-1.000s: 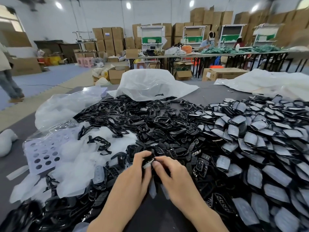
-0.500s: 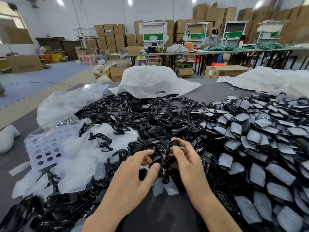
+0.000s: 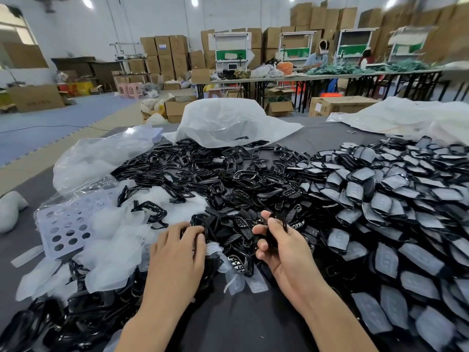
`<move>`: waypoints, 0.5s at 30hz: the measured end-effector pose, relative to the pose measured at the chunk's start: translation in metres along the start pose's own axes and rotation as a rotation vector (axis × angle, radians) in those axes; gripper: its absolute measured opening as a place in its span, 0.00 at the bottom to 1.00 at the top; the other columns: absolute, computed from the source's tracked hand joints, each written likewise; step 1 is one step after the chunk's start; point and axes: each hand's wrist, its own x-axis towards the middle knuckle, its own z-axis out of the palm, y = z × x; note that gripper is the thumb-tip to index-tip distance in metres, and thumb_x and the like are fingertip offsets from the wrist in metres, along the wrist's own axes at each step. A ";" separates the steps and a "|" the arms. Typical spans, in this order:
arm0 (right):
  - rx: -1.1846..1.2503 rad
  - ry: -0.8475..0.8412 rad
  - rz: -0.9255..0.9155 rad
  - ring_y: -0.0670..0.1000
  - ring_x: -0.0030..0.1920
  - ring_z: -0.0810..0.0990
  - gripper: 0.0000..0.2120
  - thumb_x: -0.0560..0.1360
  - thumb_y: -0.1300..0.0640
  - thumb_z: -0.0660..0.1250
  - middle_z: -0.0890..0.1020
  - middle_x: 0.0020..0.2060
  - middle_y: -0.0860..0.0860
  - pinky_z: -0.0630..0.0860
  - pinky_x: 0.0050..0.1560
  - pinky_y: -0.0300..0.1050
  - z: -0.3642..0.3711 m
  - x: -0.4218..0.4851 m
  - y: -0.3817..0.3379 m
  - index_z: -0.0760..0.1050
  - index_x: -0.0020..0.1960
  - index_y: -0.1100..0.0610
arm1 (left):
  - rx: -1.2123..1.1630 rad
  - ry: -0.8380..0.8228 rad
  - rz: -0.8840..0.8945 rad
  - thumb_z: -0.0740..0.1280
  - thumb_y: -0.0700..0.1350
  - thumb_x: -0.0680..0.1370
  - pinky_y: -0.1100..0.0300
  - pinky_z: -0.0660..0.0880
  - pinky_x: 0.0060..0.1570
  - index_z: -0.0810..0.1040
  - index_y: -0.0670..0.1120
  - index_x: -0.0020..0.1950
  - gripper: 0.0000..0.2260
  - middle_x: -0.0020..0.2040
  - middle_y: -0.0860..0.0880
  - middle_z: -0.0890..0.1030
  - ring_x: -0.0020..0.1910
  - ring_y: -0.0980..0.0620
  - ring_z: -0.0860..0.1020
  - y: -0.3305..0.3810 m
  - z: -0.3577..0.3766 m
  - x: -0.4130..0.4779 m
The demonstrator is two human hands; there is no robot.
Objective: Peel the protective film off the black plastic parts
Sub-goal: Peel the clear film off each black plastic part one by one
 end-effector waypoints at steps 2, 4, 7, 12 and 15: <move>-0.091 0.023 -0.055 0.45 0.27 0.76 0.06 0.83 0.58 0.62 0.87 0.41 0.55 0.76 0.27 0.38 -0.002 0.001 0.001 0.73 0.55 0.60 | -0.070 0.034 0.055 0.60 0.50 0.81 0.56 0.66 0.61 0.77 0.55 0.61 0.11 0.61 0.58 0.75 0.62 0.53 0.71 0.002 -0.001 0.000; -0.107 0.029 -0.076 0.46 0.30 0.81 0.05 0.81 0.58 0.66 0.87 0.43 0.55 0.78 0.30 0.37 -0.002 0.001 0.001 0.76 0.52 0.60 | -0.151 0.076 0.130 0.60 0.49 0.81 0.60 0.65 0.61 0.78 0.55 0.61 0.11 0.59 0.61 0.75 0.59 0.58 0.69 0.008 -0.002 0.000; -0.085 0.061 -0.092 0.47 0.33 0.83 0.05 0.76 0.60 0.72 0.85 0.37 0.50 0.79 0.32 0.35 -0.003 0.000 0.001 0.80 0.50 0.60 | -0.158 0.046 0.255 0.60 0.50 0.81 0.63 0.64 0.62 0.77 0.55 0.63 0.12 0.60 0.61 0.76 0.60 0.60 0.69 0.018 0.000 0.002; -0.180 0.072 -0.143 0.49 0.35 0.85 0.12 0.74 0.61 0.74 0.85 0.36 0.51 0.79 0.34 0.36 -0.004 -0.001 0.002 0.78 0.56 0.59 | 0.105 -0.172 0.273 0.56 0.56 0.82 0.56 0.65 0.64 0.70 0.56 0.71 0.18 0.64 0.58 0.73 0.67 0.53 0.67 0.020 0.011 0.015; -0.221 0.080 -0.180 0.50 0.36 0.85 0.08 0.79 0.61 0.68 0.86 0.37 0.52 0.79 0.33 0.36 -0.005 -0.001 0.003 0.77 0.57 0.61 | 0.231 -0.219 0.243 0.54 0.56 0.83 0.56 0.66 0.63 0.67 0.58 0.73 0.18 0.63 0.57 0.72 0.65 0.51 0.67 0.018 0.012 0.022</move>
